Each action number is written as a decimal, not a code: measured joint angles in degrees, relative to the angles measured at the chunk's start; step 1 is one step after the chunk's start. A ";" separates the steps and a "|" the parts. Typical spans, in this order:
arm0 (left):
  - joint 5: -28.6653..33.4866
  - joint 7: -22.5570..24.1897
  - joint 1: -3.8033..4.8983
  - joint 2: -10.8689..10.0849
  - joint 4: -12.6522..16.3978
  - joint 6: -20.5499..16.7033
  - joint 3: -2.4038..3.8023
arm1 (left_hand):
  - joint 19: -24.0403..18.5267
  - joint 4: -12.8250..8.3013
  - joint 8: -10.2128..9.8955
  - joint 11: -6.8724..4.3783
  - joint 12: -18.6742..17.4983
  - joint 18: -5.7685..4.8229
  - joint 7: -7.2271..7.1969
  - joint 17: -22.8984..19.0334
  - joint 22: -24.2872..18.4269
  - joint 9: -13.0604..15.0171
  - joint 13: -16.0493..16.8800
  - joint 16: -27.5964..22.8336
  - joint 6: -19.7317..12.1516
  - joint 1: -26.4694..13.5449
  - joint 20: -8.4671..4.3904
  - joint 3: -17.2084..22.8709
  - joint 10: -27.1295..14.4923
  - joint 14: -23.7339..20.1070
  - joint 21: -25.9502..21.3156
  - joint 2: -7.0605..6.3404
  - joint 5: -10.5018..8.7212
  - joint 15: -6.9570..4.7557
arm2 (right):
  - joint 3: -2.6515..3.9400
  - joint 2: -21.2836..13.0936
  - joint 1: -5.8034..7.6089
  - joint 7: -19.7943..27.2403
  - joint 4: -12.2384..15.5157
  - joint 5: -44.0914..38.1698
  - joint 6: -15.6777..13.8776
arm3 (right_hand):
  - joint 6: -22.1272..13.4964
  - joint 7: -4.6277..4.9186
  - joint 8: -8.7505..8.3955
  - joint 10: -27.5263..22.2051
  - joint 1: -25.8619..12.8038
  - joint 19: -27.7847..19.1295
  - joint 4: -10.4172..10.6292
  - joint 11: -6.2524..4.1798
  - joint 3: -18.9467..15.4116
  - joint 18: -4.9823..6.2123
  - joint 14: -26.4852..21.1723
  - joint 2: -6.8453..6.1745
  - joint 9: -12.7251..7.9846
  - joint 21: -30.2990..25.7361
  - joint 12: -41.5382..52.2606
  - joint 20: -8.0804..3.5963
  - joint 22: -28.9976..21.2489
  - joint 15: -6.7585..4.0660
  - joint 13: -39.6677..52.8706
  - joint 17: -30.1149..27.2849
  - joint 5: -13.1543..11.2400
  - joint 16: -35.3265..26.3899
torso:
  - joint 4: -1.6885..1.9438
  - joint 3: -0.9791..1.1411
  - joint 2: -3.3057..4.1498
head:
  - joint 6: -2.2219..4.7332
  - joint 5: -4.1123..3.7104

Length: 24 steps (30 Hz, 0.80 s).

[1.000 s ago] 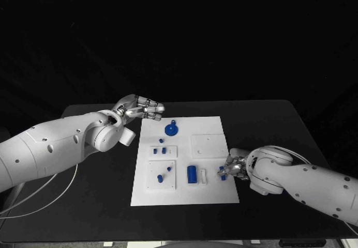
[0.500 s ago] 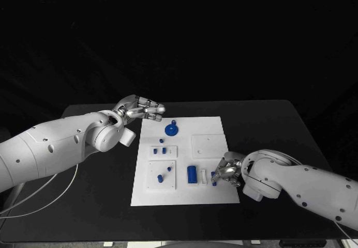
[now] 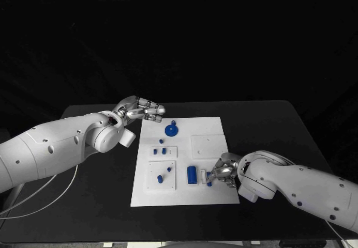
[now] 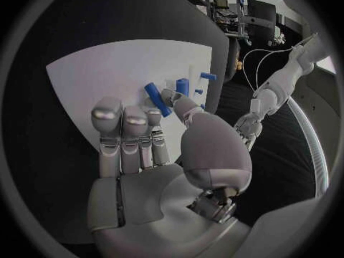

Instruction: Assemble the parts on the task board

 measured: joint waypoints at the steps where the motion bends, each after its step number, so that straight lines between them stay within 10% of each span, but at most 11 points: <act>1: -0.02 -0.02 0.00 0.00 0.00 0.01 0.00 | 0.00 0.00 0.00 0.00 0.00 0.00 0.00 0.00 0.00 0.00 0.00 0.00 0.00 0.00 0.00 0.00 0.00 0.00 0.00 0.00 0.00 0.00 | 0.00 0.14 0.00 0.00 -0.10 0.07 -0.05 | 0.00 0.00 0.00 0.00 0.11 0.00 0.16 0.00 -0.15 -0.01 0.14 0.10 -0.01 0.00 0.00 0.00 0.00 -0.14 0.00 0.00 -0.66 0.00 | 0.00 0.00 0.01 | 0.00 0.00; 24: -0.23 -0.65 0.00 0.06 -0.03 0.37 -0.07 | 0.00 0.25 0.00 0.00 0.00 0.00 0.00 0.00 -0.04 0.05 0.00 0.00 -0.40 0.00 0.00 0.25 0.00 0.00 0.00 0.00 0.00 0.00 | -0.05 1.56 0.33 -0.14 -1.28 -0.01 -0.01 | 1.36 -0.78 0.05 0.41 0.63 0.00 5.34 0.02 -4.03 0.00 0.17 0.39 0.02 -0.78 -0.03 0.00 0.04 -0.16 -0.18 -0.17 -11.76 -0.16 | 0.03 0.01 0.00 | -0.18 0.73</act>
